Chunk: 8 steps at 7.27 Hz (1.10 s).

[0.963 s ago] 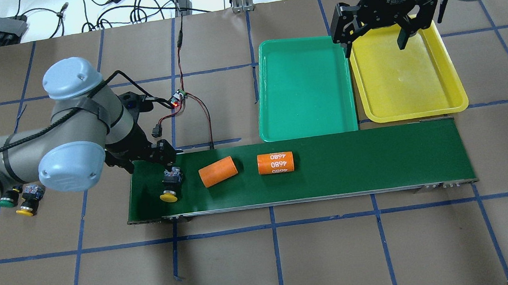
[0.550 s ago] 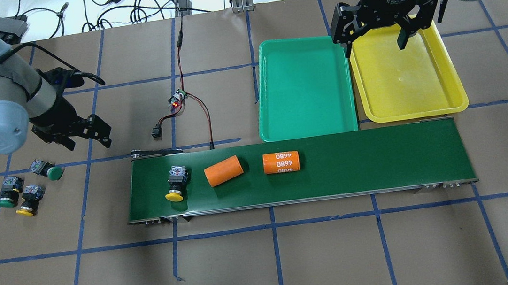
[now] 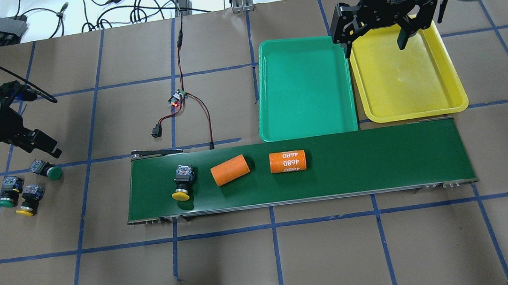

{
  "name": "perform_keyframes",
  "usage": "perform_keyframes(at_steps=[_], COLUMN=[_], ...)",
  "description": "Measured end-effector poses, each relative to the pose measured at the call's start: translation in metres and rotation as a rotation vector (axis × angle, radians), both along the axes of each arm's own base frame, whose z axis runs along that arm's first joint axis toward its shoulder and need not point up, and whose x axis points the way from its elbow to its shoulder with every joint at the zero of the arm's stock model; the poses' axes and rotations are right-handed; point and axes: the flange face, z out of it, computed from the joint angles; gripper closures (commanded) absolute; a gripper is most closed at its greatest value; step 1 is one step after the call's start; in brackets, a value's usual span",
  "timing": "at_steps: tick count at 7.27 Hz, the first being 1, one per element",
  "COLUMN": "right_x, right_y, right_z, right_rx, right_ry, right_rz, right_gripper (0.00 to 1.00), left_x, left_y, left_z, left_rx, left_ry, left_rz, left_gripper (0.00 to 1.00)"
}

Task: Sort buttons by color to trays
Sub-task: 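Return the left gripper to the pile and grasp a green-ringed button, then carry the green-ringed button onto the belt and release it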

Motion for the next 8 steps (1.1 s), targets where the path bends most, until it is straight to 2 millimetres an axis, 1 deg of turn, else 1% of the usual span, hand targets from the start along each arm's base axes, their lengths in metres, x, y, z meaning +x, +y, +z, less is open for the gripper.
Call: perform_keyframes(at_steps=[1, 2, 4, 6, 8], right_x=[0.000, 0.000, 0.000, -0.001, -0.001], right_y=[0.000, 0.000, 0.000, 0.000, 0.000], right_z=[0.000, 0.000, 0.000, 0.000, 0.000], right_rx=[0.000, 0.000, 0.001, 0.001, 0.001], right_ry=[0.000, 0.000, 0.000, 0.000, 0.000], right_rz=[0.000, 0.001, 0.001, 0.001, 0.000], right_gripper=[0.00, 0.00, 0.00, 0.00, 0.00], left_x=[0.007, 0.012, 0.020, 0.022, 0.025], left_y=[0.000, 0.000, -0.002, -0.002, -0.002], left_z=[-0.013, -0.020, -0.026, -0.031, -0.031], left_rx=[-0.013, -0.020, -0.028, -0.027, -0.029], left_ry=[0.002, -0.002, -0.053, -0.073, -0.077], left_rz=[-0.070, -0.107, -0.136, -0.130, -0.119], left_gripper=[0.00, 0.00, 0.00, 0.00, 0.00])
